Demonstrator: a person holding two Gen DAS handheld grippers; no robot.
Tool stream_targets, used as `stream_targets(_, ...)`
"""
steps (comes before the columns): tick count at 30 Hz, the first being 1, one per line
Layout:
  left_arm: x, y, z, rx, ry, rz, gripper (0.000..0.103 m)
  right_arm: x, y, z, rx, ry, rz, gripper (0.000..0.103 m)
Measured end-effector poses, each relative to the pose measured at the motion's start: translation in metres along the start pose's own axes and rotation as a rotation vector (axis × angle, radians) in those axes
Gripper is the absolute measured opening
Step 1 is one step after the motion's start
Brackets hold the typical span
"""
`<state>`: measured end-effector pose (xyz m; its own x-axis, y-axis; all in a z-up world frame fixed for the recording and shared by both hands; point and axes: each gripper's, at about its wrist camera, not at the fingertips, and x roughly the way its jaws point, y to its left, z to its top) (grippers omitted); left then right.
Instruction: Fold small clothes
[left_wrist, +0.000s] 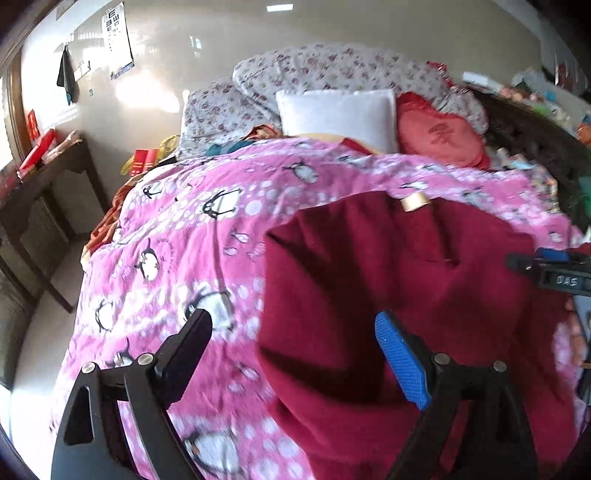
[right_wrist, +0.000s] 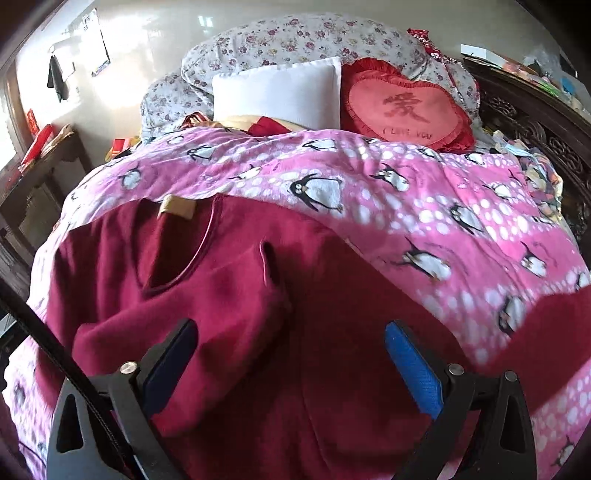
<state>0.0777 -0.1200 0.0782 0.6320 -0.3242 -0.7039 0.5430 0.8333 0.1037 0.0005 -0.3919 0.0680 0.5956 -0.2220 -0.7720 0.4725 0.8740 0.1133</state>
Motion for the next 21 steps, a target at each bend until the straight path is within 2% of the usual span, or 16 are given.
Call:
stream_targets(1,0.011,0.001,0.003,-0.005,0.015,0.024,0.09,0.004,0.004,0.002,-0.028,-0.005,0.008,0.07)
stream_targets(2,0.019,0.003,0.004,-0.017,0.029,0.037,0.09,0.003,0.005,0.003,-0.054,-0.022,-0.028,0.032)
stream_targets(3,0.027,0.008,0.005,-0.044,0.043,0.047,0.09,-0.004,0.005,0.004,-0.068,-0.049,-0.053,0.016)
stream_targets(5,0.032,0.019,0.004,-0.097,0.05,0.046,0.089,-0.025,-0.007,0.0,-0.036,-0.087,0.033,0.015)
stream_targets(6,0.034,0.026,0.002,-0.124,0.049,0.043,0.089,-0.038,-0.014,-0.005,-0.038,-0.105,0.046,0.014)
stream_targets(8,0.035,0.038,-0.003,-0.161,0.045,0.05,0.089,-0.059,-0.025,-0.023,-0.078,-0.126,-0.01,0.014)
stream_targets(11,0.042,0.045,-0.009,-0.178,0.071,0.063,0.09,-0.056,-0.036,-0.044,-0.128,-0.051,-0.066,0.014)
stream_targets(13,0.045,0.049,-0.013,-0.197,0.088,0.07,0.09,-0.046,-0.042,-0.052,-0.145,-0.008,-0.116,0.033)
stream_targets(15,0.041,0.053,-0.019,-0.218,0.093,0.051,0.089,-0.059,-0.044,-0.048,-0.105,-0.042,-0.142,0.059)
stream_targets(16,0.036,0.056,-0.024,-0.234,0.098,0.046,0.09,-0.069,-0.042,-0.043,-0.075,-0.077,-0.115,0.063)
stream_targets(18,0.027,0.058,-0.032,-0.249,0.096,0.044,0.089,-0.091,-0.026,-0.029,-0.047,-0.16,0.003,0.081)
stream_targets(21,0.01,0.057,-0.049,-0.269,0.089,0.024,0.089,-0.088,0.025,-0.011,-0.115,-0.156,0.191,0.081)
